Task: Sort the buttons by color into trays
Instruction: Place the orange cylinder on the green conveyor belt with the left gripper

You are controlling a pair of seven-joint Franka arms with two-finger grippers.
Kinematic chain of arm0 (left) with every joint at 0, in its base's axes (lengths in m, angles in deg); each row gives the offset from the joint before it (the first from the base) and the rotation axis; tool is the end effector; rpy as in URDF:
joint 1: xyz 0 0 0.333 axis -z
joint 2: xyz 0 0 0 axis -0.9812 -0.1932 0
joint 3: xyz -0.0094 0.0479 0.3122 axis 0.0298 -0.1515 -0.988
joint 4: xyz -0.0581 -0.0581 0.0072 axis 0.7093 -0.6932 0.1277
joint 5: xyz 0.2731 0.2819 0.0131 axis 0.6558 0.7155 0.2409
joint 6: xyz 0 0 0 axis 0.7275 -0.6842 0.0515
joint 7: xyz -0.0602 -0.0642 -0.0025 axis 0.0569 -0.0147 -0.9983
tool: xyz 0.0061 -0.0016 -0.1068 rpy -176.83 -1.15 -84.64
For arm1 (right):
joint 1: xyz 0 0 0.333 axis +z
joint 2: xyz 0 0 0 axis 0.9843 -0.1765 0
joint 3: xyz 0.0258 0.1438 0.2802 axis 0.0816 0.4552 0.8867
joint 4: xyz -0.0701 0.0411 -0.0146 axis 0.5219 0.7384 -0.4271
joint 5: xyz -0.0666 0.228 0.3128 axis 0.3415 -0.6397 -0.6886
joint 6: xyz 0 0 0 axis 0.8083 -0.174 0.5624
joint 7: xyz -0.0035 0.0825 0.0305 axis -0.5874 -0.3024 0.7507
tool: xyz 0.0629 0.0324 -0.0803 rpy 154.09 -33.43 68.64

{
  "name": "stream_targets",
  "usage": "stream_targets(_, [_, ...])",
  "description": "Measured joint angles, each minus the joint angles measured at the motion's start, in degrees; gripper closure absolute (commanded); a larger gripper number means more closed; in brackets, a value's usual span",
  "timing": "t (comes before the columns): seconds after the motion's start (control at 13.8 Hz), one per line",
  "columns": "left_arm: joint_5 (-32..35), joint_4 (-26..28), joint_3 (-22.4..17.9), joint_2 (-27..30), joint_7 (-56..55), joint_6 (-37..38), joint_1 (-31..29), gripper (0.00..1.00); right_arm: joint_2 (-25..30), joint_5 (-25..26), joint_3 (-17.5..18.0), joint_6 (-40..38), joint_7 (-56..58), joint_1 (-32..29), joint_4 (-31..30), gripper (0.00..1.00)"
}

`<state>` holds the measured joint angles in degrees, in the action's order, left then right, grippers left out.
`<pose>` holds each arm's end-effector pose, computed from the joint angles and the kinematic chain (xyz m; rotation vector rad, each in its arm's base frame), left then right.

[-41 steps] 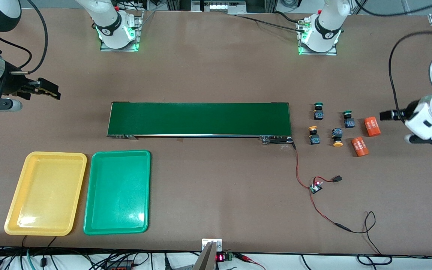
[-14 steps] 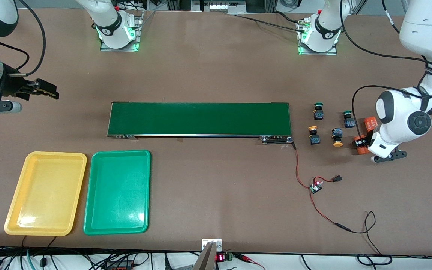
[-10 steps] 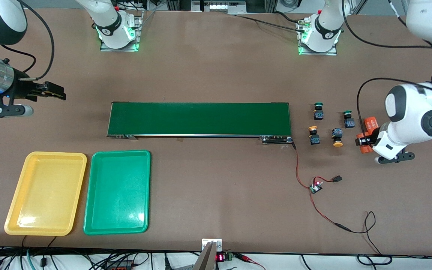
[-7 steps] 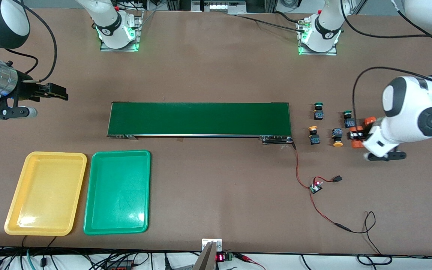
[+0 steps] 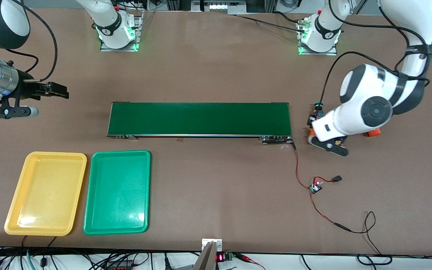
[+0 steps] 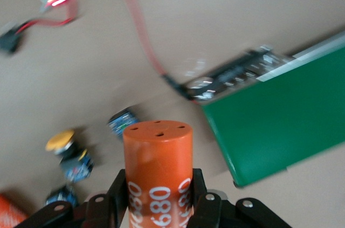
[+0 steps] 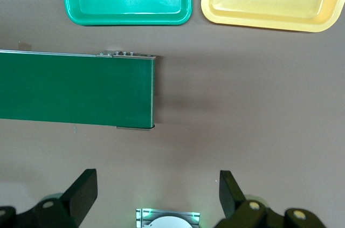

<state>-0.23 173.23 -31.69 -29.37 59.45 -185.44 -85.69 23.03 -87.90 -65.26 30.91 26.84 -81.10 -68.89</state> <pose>0.5912 -0.1599 0.3523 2.9557 -0.7788 -0.3582 0.5611 0.0103 0.5149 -3.0985 -0.0764 0.3580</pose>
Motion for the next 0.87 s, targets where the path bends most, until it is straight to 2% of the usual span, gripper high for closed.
stream_targets(0.22, [-0.01, 0.62, 5.27, -0.93, 12.06, -2.53, 0.50, 0.77, -0.10, 0.00, -0.05, -0.36, 0.00, -0.07, -0.01, 0.00])
stream_targets(0.36, [0.02, 2.63, 7.05, -1.44, 20.94, -6.85, 2.12, 0.79, -0.27, 0.00, -0.09, -0.47, 0.00, -0.10, -0.01, 0.00])
stream_targets(0.51, [0.15, 5.38, 7.57, -2.13, 30.93, -12.65, 3.86, 0.83, -0.34, 0.00, -0.15, -0.48, 0.00, -0.12, -0.02, 0.00])
stream_targets(0.73, [0.26, 10.64, 7.54, -3.11, 45.35, -21.67, 4.44, 0.84, -0.34, 0.00, -0.17, -0.54, 0.00, -0.12, -0.04, 0.00])
stream_targets(0.8, [0.26, 11.68, 7.51, -3.31, 48.17, -22.56, 4.38, 0.82, -0.35, 0.00, -0.17, -0.57, 0.00, -0.12, -0.05, 0.00])
stream_targets(0.87, [0.27, 12.54, 7.50, -3.32, 49.87, -22.72, 4.32, 0.74, -0.37, 0.00, -0.17, -0.58, 0.00, -0.12, -0.06, 0.00])
